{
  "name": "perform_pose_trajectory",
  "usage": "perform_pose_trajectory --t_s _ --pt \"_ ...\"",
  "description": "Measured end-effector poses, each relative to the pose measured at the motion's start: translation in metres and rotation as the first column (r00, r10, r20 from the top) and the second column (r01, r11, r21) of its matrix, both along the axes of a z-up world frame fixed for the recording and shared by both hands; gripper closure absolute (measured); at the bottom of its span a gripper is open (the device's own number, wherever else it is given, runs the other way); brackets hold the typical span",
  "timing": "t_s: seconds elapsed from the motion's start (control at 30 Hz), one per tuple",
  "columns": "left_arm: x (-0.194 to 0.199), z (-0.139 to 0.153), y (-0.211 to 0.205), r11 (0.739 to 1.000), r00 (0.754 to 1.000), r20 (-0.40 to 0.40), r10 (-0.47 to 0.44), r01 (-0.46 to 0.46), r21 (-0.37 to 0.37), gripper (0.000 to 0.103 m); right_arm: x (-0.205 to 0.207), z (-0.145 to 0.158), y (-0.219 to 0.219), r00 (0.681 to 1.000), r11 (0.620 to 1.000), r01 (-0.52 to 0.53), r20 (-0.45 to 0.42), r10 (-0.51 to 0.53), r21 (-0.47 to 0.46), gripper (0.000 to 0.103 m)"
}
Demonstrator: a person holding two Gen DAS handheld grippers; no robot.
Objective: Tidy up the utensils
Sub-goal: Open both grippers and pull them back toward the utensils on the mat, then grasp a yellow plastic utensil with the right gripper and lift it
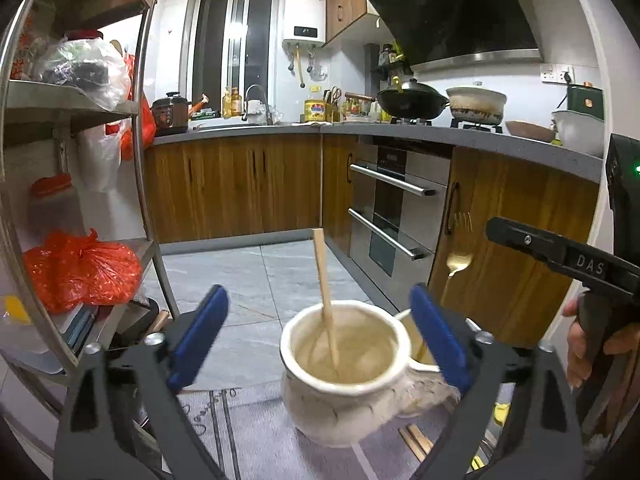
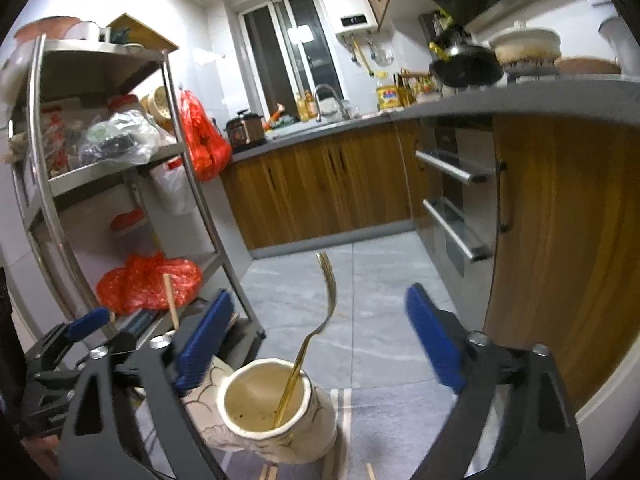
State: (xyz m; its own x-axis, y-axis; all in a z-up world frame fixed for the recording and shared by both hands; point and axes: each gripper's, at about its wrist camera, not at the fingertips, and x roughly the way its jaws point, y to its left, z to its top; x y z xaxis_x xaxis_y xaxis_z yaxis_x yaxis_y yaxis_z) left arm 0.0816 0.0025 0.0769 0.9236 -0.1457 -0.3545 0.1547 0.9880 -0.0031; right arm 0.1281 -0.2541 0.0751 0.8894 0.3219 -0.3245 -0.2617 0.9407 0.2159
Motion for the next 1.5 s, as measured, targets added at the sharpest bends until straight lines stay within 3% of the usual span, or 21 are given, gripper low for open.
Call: perform_pose_trajectory --t_s 0.37,0.5,0.67,0.87,1.2,1.27,1.4,1.5 --pt "-0.052 -0.008 -0.025 0.997 0.999 -0.002 -0.048 0.048 0.059 0.006 -0.037 -0.014 -0.019 0.999 0.994 0.04 -0.015 -0.042 -0.101 0.006" --pt "-0.064 -0.02 -0.029 0.997 0.997 -0.036 -0.066 0.068 0.046 0.006 -0.048 -0.02 -0.033 0.998 0.997 0.052 -0.041 -0.055 -0.062 0.006" --pt "-0.07 -0.041 -0.03 0.997 0.994 -0.094 -0.062 0.066 0.033 0.006 -0.062 -0.028 -0.037 0.997 0.995 0.062 -0.051 -0.066 -0.081 0.006" --pt "-0.074 -0.069 -0.039 0.996 0.984 -0.165 -0.065 0.074 0.047 0.006 -0.076 -0.053 -0.04 0.985 0.993 0.065 -0.152 -0.08 -0.103 0.006" --pt "-0.084 -0.09 -0.06 0.99 0.983 -0.179 -0.048 0.07 0.123 0.006 -0.092 -0.1 -0.023 0.94 0.988 -0.002 -0.338 -0.051 -0.156 0.008" --pt "-0.088 -0.089 -0.056 0.992 0.983 -0.173 -0.054 0.073 0.103 0.006 -0.093 -0.105 -0.019 0.932 0.986 -0.019 -0.36 -0.042 -0.166 0.01" --pt "-0.086 -0.09 -0.046 0.995 0.976 -0.205 -0.072 0.085 0.057 0.006 -0.092 -0.116 -0.011 0.907 0.986 -0.058 -0.421 -0.014 -0.159 0.035" --pt "-0.087 -0.09 -0.044 0.994 0.973 -0.213 -0.085 0.097 0.047 0.006 -0.091 -0.125 -0.006 0.882 0.988 -0.088 -0.471 0.019 -0.125 0.047"
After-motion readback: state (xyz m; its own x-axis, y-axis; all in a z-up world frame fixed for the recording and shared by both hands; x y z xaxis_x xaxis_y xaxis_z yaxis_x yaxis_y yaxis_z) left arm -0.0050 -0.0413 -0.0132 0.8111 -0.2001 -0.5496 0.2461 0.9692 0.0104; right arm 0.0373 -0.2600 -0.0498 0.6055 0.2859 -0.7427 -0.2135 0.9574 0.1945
